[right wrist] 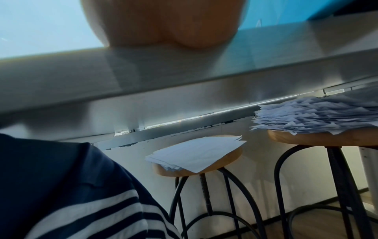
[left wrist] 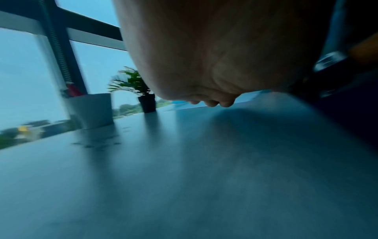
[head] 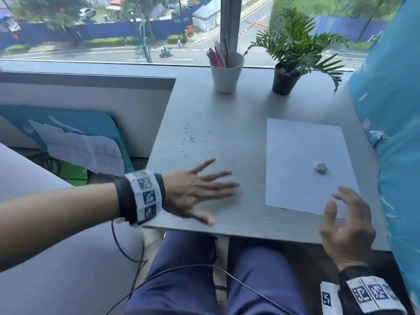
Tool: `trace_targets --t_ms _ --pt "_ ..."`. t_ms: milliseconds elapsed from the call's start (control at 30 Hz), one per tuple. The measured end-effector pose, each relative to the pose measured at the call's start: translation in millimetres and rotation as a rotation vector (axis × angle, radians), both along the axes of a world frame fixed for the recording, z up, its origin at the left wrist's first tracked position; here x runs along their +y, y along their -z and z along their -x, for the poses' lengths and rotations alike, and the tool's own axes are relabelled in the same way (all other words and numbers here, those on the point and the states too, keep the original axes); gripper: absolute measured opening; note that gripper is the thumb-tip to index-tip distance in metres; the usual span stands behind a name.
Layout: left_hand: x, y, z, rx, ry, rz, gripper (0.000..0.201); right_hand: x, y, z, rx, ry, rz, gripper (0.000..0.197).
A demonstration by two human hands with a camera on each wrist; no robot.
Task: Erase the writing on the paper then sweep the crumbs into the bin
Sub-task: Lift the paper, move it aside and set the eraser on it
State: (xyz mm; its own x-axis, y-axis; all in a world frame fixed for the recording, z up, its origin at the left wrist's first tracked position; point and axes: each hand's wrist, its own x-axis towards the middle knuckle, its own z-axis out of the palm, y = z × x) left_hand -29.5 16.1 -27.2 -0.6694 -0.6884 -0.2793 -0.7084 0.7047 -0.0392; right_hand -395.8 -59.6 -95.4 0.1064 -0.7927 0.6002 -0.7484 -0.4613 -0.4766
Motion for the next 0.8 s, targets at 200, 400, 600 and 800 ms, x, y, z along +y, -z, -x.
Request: trace_targets --t_ms 200,400,600,800 --pt "11 14 -4 0.034 -0.107 -0.082 0.080 14 -1 2 0.087 -0.026 0.040 0.045" --pt "-26 -10 -47 -0.156 -0.512 -0.062 0.091 16 -7 5 0.154 -0.102 -0.051 0.047" --pt "20 6 33 0.055 -0.100 -0.153 0.093 18 -7 1 0.141 -0.046 -0.073 0.045" --pt "-29 15 -12 -0.039 -0.377 -0.127 0.086 19 -9 -2 0.156 -0.006 -0.075 0.046"
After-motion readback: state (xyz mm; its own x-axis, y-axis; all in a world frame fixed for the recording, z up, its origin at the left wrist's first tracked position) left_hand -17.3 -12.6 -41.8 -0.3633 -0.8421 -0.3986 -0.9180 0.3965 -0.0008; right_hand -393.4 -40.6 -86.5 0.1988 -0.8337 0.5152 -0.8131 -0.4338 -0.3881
